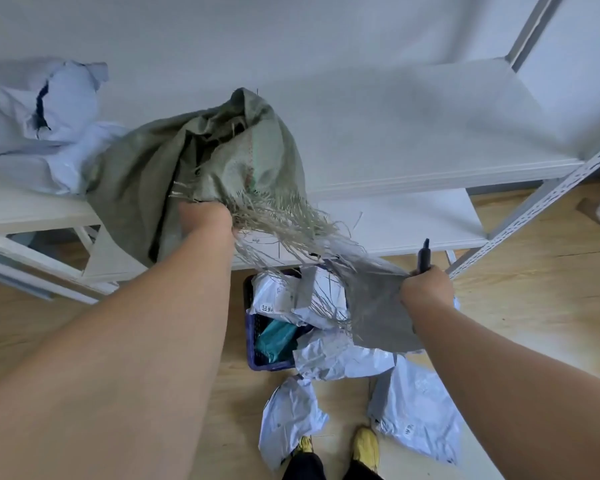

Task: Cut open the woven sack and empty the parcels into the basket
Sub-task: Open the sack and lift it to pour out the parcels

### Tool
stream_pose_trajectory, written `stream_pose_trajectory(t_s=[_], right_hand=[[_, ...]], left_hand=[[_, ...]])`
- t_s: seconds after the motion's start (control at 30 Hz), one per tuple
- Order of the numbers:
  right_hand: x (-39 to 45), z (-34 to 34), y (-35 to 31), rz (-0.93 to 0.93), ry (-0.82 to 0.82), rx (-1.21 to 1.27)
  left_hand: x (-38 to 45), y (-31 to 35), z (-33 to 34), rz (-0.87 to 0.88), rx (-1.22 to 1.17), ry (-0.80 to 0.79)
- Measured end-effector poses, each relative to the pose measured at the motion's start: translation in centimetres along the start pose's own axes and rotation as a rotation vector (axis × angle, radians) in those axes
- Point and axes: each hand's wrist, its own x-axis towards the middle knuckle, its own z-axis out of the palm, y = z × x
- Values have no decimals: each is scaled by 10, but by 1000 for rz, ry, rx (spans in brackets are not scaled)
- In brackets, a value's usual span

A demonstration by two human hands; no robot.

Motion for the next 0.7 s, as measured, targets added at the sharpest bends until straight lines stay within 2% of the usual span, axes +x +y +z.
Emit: stream_pose_trajectory(t_s=[0.1,0.2,0.23,0.37,0.53,0.57,0.63,0.7], right_hand=[[-1,1,3,13,-34,-42],[-3,1,-5,2,-15,0],[-2,1,-7,-1,6,52],[2,-12,-5,47,142,290],[2,-19,-2,13,158,368],[0,-19,-5,-4,157,379],[-2,-20,-10,-24,165,408],[-2,-22,-13,-33,174,431]], left_hand=[[-17,-1,5,242,195,60],[-32,-8,10,387,481,-8],[-32,-12,10,399,543,-22],[-27,-25,11,313,550,-27],[-49,-34,25,216,1087,-441],[-54,-33,31,207,1101,-473],[-71,-23,43,205,957,-443],[-91,-12,54,339,694,-272]])
